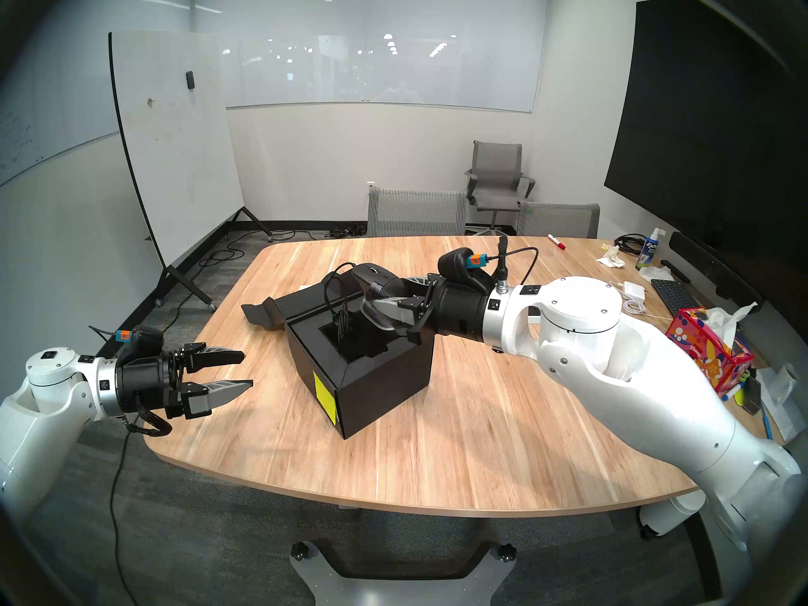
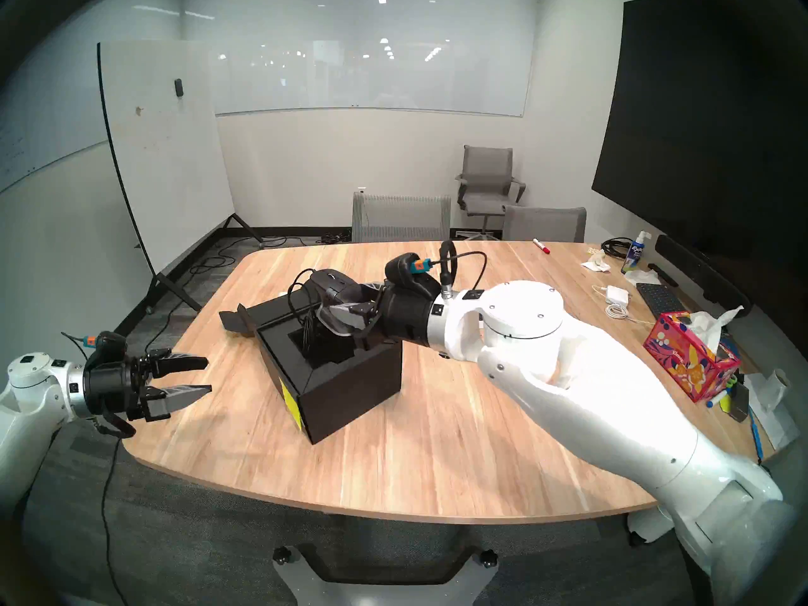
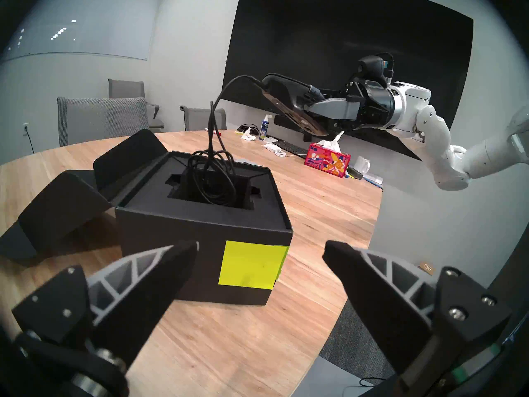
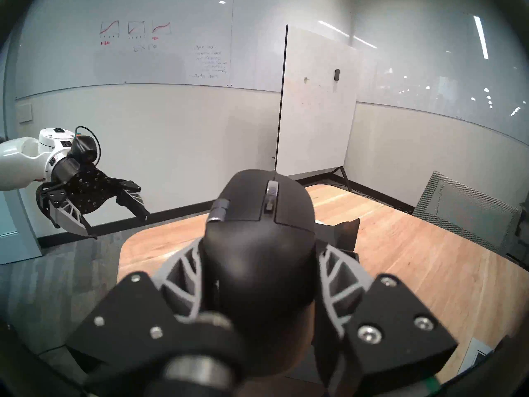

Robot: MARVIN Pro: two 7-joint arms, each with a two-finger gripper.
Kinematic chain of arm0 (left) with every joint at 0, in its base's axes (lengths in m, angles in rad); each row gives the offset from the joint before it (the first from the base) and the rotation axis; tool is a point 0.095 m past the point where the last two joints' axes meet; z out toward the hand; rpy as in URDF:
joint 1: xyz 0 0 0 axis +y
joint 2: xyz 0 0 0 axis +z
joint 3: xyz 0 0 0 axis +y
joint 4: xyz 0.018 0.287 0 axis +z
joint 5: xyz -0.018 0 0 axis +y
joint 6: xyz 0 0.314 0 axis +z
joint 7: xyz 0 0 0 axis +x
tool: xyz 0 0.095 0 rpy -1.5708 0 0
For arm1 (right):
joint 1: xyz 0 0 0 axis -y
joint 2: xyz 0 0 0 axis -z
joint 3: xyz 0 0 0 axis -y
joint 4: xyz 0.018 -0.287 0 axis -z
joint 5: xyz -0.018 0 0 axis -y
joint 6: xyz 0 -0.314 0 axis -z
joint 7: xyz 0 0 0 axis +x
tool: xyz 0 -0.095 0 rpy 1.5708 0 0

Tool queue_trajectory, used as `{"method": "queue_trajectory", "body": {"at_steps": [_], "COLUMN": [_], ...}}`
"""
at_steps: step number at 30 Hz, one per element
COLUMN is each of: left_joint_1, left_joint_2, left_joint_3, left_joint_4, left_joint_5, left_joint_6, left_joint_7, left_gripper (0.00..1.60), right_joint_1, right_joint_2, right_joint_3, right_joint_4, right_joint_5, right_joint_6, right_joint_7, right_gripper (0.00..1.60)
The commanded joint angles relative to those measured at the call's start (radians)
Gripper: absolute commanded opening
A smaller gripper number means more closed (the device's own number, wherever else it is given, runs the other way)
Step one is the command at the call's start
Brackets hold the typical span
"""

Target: Open the box and place the mouse inside

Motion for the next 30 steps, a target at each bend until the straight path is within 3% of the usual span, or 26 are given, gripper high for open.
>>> {"method": "queue_trajectory", "body": {"at_steps": [1,15,18,22,23,24,30], "left_joint_1": [-0.004,-0.005,-0.005,-0.005,-0.004,-0.004,-0.003], "left_joint_2": [0.0,-0.001,-0.001,-0.002,-0.002,-0.002,-0.003], "left_joint_3": [-0.008,-0.011,-0.012,-0.014,-0.014,-0.015,-0.017], "left_joint_4": [-0.003,-0.003,-0.003,-0.004,-0.004,-0.004,-0.004], "left_joint_5": [-0.004,-0.005,-0.005,-0.006,-0.006,-0.007,-0.008], "left_joint_6": [-0.001,0.0,0.0,0.0,0.0,0.0,0.001], "left_joint_7": [-0.001,-0.004,-0.004,-0.006,-0.006,-0.007,-0.008], "left_gripper": [1.6,1.6,1.6,1.6,1.6,1.6,1.6], "right_joint_1": [0.109,0.239,0.248,0.306,0.282,0.313,0.337], "right_joint_2": [-0.11,-0.266,-0.278,-0.349,-0.327,-0.359,-0.394], "right_joint_3": [-0.023,-0.083,-0.08,-0.069,-0.055,-0.056,-0.033], "right_joint_4": [0.055,0.229,0.241,0.298,0.275,0.302,0.32], "right_joint_5": [-0.029,-0.112,-0.122,-0.152,-0.157,-0.162,-0.186], "right_joint_6": [0.015,0.11,0.126,0.196,0.196,0.221,0.298], "right_joint_7": [-0.009,-0.028,-0.027,-0.022,-0.017,-0.016,0.006], "right_gripper": [0.0,0.0,0.0,0.0,0.0,0.0,0.0]}}
